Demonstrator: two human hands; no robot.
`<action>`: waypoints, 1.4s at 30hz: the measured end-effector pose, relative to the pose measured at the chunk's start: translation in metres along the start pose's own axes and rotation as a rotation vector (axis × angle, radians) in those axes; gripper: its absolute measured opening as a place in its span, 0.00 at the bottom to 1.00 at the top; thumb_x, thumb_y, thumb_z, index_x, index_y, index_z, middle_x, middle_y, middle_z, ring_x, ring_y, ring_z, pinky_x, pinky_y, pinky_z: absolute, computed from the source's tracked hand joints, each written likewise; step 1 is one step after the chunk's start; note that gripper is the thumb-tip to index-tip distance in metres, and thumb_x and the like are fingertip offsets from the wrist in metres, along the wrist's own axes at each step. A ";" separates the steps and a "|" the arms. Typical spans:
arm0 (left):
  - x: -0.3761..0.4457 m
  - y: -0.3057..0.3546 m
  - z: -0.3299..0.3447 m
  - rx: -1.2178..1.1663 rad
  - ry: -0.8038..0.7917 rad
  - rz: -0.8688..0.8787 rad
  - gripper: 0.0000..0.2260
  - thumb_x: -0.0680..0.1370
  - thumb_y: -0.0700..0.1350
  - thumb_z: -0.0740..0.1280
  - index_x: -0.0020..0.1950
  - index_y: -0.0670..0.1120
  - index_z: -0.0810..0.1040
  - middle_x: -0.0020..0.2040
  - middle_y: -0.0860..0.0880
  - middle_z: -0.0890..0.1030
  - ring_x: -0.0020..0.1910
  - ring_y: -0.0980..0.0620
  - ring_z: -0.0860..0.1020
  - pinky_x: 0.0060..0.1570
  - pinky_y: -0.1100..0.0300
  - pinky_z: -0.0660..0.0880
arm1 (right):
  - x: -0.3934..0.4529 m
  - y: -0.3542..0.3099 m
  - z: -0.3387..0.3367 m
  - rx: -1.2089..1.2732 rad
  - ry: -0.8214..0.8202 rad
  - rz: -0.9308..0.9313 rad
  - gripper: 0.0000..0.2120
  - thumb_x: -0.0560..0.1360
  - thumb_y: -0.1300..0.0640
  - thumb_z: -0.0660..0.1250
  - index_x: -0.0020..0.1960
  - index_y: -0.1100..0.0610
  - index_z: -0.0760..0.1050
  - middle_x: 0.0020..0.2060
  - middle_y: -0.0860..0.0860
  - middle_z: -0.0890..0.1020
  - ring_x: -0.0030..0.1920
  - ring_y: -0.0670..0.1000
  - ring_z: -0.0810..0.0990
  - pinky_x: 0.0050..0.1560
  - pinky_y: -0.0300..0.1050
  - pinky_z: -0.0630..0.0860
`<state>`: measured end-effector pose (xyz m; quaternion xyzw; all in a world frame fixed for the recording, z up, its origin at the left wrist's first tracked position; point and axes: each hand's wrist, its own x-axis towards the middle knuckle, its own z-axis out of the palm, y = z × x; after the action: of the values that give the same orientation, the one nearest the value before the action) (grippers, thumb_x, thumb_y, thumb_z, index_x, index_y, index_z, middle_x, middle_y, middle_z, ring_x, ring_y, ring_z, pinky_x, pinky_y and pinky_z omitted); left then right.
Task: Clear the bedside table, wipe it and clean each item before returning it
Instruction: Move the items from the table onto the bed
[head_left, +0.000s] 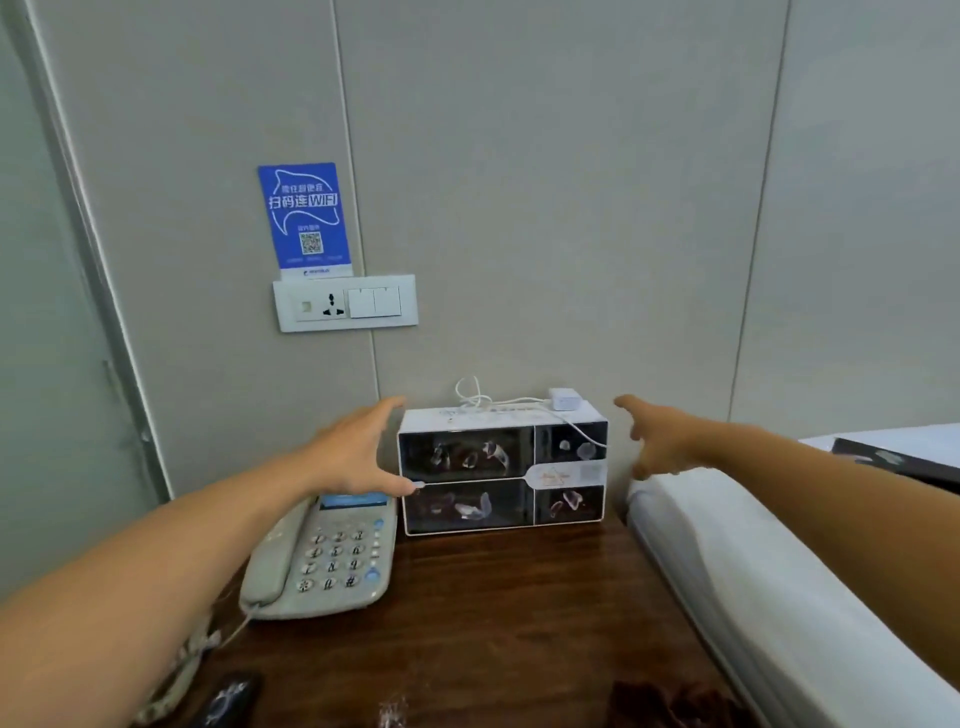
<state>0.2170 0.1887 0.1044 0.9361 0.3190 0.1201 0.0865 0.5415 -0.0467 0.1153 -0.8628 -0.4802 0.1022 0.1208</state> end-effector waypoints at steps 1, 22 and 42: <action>0.012 -0.007 0.001 -0.035 -0.029 0.003 0.55 0.64 0.62 0.82 0.82 0.55 0.53 0.73 0.45 0.71 0.70 0.46 0.72 0.69 0.48 0.71 | 0.014 0.003 -0.003 0.003 -0.004 0.007 0.54 0.71 0.61 0.77 0.84 0.48 0.45 0.70 0.58 0.73 0.53 0.58 0.80 0.44 0.52 0.85; 0.093 -0.070 0.032 -0.833 -0.304 -0.094 0.39 0.61 0.34 0.83 0.68 0.51 0.72 0.57 0.33 0.84 0.57 0.34 0.83 0.58 0.38 0.80 | 0.113 0.039 0.008 0.680 -0.335 -0.120 0.39 0.71 0.72 0.76 0.72 0.47 0.63 0.59 0.56 0.85 0.60 0.63 0.84 0.54 0.61 0.83; 0.141 0.149 -0.032 -0.715 -0.238 0.138 0.33 0.70 0.38 0.80 0.69 0.55 0.68 0.50 0.40 0.87 0.48 0.39 0.87 0.39 0.52 0.82 | 0.000 0.161 -0.171 0.723 -0.028 -0.019 0.44 0.63 0.69 0.77 0.73 0.48 0.65 0.64 0.56 0.83 0.64 0.64 0.81 0.66 0.67 0.76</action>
<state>0.4027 0.1623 0.1945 0.8736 0.1808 0.1198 0.4356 0.7204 -0.1477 0.2282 -0.7584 -0.4225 0.2763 0.4123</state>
